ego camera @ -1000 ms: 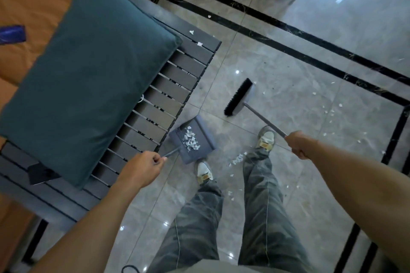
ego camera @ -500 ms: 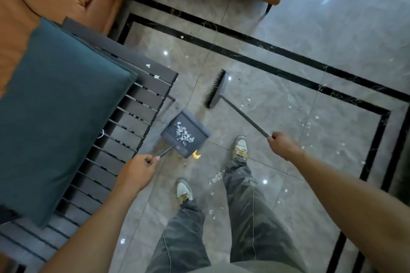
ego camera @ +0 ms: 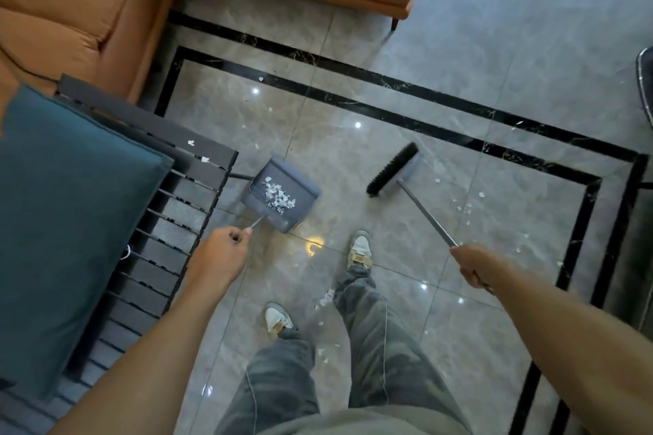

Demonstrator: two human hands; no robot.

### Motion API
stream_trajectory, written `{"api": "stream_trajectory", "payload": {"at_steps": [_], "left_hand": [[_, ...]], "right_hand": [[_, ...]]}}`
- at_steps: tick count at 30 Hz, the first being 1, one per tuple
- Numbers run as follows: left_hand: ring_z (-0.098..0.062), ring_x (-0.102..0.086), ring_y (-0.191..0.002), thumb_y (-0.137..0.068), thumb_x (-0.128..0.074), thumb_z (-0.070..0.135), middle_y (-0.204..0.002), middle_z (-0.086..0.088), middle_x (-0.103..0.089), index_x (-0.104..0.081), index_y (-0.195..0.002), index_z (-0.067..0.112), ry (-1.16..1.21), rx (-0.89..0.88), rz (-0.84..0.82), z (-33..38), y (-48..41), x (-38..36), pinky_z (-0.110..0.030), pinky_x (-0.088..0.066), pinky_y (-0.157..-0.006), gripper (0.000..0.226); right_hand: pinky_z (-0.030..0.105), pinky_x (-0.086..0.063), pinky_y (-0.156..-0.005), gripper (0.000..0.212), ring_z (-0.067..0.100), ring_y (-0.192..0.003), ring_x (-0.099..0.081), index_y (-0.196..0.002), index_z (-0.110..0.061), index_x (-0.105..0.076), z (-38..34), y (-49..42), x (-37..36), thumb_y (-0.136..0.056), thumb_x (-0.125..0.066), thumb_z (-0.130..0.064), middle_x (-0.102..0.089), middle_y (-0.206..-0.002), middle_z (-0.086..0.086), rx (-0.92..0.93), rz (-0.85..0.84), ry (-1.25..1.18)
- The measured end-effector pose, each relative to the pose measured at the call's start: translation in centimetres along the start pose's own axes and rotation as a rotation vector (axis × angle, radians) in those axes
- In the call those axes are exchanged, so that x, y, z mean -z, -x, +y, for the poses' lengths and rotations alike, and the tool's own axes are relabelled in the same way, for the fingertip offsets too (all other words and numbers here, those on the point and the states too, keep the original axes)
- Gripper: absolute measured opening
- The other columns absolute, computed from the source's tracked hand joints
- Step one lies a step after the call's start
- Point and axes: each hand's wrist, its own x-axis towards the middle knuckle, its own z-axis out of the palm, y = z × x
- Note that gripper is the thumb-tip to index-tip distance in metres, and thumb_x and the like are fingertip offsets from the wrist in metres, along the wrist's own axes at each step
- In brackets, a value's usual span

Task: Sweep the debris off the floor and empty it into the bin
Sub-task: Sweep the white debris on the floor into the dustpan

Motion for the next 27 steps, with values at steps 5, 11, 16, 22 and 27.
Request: {"api": "stream_trajectory", "payload": {"at_steps": [5,11,16,22,27], "left_hand": [[-0.027,-0.059,-0.063,-0.103,-0.053,0.044,-0.064,-0.005,-0.061,-0.054,-0.062,0.016,0.047,-0.024,0.052,4.2,-1.3,1.5,-0.032,-0.043,-0.056,0.05],[-0.025,-0.061,-0.065,-0.103,-0.053,0.047,-0.068,-0.003,-0.065,-0.067,-0.073,0.014,0.1,-0.072,0.085,6.2,-2.6,2.7,-0.034,-0.049,-0.061,0.046],[-0.015,-0.057,-0.062,-0.104,-0.053,0.045,-0.073,0.0,-0.067,-0.071,-0.081,0.019,0.144,-0.072,0.069,6.8,-3.8,4.1,-0.03,-0.045,-0.058,0.039],[-0.019,-0.062,-0.068,-0.103,-0.054,0.049,-0.073,0.005,-0.067,-0.072,-0.082,0.018,0.156,-0.082,-0.02,5.8,-6.6,5.7,-0.034,-0.055,-0.067,0.042],[-0.021,-0.056,-0.058,-0.102,-0.052,0.051,-0.059,0.002,-0.058,-0.058,-0.067,0.016,0.178,-0.059,-0.081,4.9,-10.1,8.0,-0.028,-0.036,-0.052,0.05]], "right_hand": [[0.016,-0.023,-0.036,0.035,0.014,-0.032,-0.034,-0.08,-0.005,-0.049,2.4,1.9,3.3,-0.105,-0.05,-0.03,-0.039,-0.048,0.008,0.129,0.003,-0.099],[0.017,-0.026,-0.039,0.03,0.015,-0.037,-0.035,-0.09,-0.009,-0.057,-1.0,3.3,3.3,-0.104,-0.05,-0.035,-0.042,-0.055,0.009,0.24,-0.01,-0.156],[0.02,-0.031,-0.04,0.029,0.019,-0.045,-0.041,-0.1,-0.011,-0.061,-7.1,5.3,2.6,-0.104,-0.048,-0.037,-0.048,-0.063,0.01,0.298,0.032,-0.163],[0.02,-0.033,-0.039,0.034,0.019,-0.046,-0.043,-0.109,-0.011,-0.062,-15.7,8.1,2.7,-0.104,-0.047,-0.041,-0.049,-0.064,0.009,0.35,0.049,-0.042],[0.022,-0.034,-0.041,0.03,0.018,-0.047,-0.042,-0.109,-0.012,-0.062,-23.9,10.4,1.1,-0.102,-0.049,-0.039,-0.051,-0.066,0.008,0.365,0.06,0.098]]}}
